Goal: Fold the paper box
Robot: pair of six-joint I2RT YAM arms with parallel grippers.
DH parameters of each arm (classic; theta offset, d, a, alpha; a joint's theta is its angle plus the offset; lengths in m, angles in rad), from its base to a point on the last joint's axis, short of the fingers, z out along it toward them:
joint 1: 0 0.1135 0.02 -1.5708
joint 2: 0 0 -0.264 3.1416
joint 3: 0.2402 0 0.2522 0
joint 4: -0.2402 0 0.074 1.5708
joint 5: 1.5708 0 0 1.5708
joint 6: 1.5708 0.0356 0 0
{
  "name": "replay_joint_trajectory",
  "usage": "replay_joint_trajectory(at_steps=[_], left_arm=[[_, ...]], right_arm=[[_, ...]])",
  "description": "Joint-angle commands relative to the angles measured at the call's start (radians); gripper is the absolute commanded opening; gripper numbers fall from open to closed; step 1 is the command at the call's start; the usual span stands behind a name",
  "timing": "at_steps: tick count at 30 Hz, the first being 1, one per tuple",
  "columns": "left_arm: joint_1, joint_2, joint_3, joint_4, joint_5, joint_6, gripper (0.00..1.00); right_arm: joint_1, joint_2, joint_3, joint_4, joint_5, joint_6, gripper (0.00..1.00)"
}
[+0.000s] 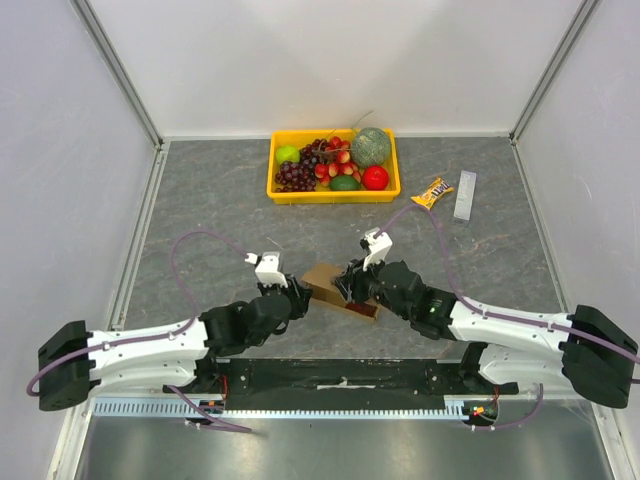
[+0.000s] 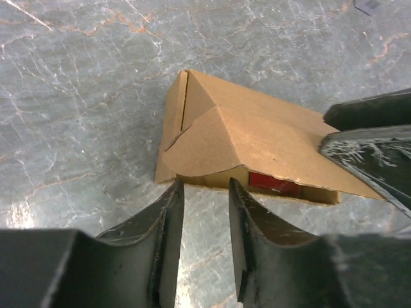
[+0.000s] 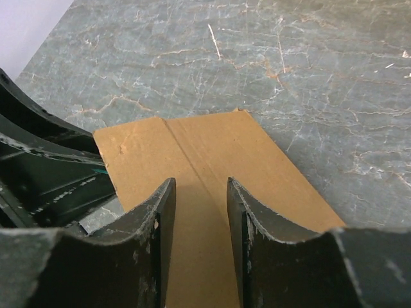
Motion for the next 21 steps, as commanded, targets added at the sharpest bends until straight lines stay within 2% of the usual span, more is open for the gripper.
replay_joint_trajectory(at_steps=[1,3,8,14,21], left_arm=[[-0.009,-0.097,-0.018,-0.133,0.073,-0.094,0.33],[-0.009,-0.138,-0.026,-0.170,0.099,-0.122,0.21],[-0.010,-0.273,-0.027,-0.264,0.127,-0.137,0.03],[-0.010,-0.367,0.051,-0.459,0.102,-0.134,0.02],[-0.009,-0.450,0.097,-0.516,0.058,-0.121,0.02]], right_arm=[[-0.002,0.029,-0.013,0.062,-0.047,-0.004,0.45],[-0.002,0.042,-0.017,0.071,-0.069,-0.009,0.45],[-0.002,0.060,-0.030,0.079,-0.113,-0.012,0.46],[-0.002,0.077,-0.040,0.050,-0.102,-0.012,0.46],[-0.002,0.135,-0.013,-0.038,-0.073,-0.013,0.45]])
